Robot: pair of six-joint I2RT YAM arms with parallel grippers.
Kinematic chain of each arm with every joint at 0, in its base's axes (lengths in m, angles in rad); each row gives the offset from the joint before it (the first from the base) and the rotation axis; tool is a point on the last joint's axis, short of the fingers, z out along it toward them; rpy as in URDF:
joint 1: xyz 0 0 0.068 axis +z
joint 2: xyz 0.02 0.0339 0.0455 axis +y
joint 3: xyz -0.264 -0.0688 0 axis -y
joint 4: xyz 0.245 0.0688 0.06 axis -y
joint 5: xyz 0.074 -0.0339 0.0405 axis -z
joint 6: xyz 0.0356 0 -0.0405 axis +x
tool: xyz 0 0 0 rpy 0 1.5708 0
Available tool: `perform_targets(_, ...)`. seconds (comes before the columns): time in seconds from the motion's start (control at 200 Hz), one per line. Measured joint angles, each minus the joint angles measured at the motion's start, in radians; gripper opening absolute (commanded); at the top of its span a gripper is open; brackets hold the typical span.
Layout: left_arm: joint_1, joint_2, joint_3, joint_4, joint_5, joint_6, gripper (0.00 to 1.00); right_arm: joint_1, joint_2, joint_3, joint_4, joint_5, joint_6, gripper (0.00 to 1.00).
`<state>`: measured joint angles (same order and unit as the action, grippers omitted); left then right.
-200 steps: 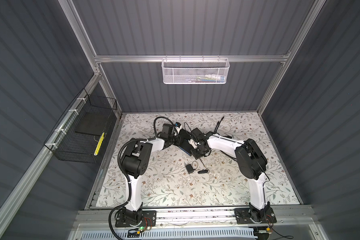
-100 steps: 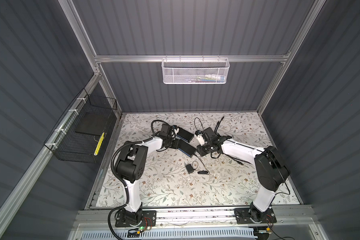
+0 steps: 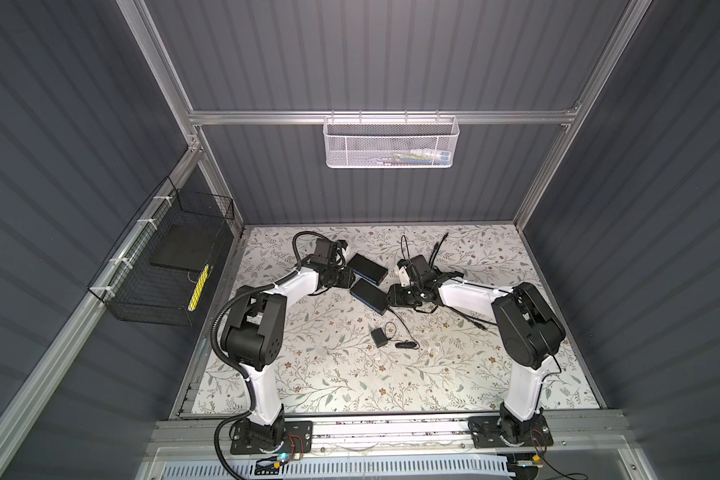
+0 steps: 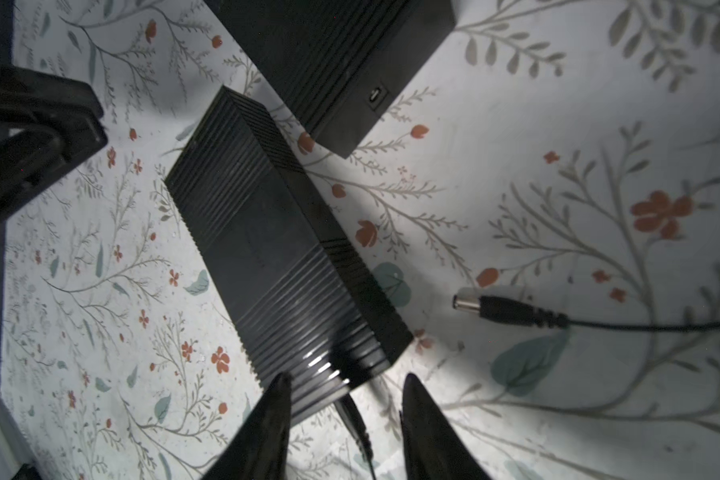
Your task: Insert the plug into the switch port
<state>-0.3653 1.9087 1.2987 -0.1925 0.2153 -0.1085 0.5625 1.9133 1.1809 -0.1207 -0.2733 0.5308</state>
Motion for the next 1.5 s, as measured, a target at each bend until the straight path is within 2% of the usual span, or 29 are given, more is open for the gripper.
perform_targets(0.265, -0.014, 0.11, 0.023, 0.023, 0.053, -0.003, 0.4, 0.0, 0.056, -0.012, 0.074, -0.039, 0.14, 0.46)
perform_targets(0.605, -0.007, 0.137, 0.033, 0.086, 0.068, -0.008, 0.39, -0.008, 0.119, 0.078, 0.061, -0.053, 0.156, 0.42)
perform_targets(0.981, 0.008, -0.148, -0.284, 0.024, -0.078, -0.055, 0.39, -0.008, 0.302, 0.351, -0.007, -0.151, 0.046, 0.39)
perform_targets(1.116, 0.021, -0.212, -0.319, -0.027, -0.148, -0.07, 0.43, 0.016, 0.331, 0.413, -0.019, -0.192, 0.01, 0.4)
perform_targets(1.226, 0.055, -0.252, -0.303, -0.063, -0.197, -0.068, 0.44, 0.026, 0.292, 0.395, -0.042, -0.195, -0.022, 0.41)
perform_targets(1.291, 0.068, -0.269, -0.258, -0.102, -0.226, -0.056, 0.46, 0.017, 0.22, 0.349, -0.078, -0.163, -0.054, 0.43)
perform_targets(1.401, 0.083, -0.299, -0.164, -0.122, -0.257, -0.035, 0.47, -0.045, 0.06, 0.288, -0.179, -0.029, -0.126, 0.43)
perform_targets(1.496, 0.083, -0.352, -0.133, -0.092, -0.226, -0.031, 0.47, -0.132, -0.038, 0.277, -0.242, 0.096, -0.178, 0.42)
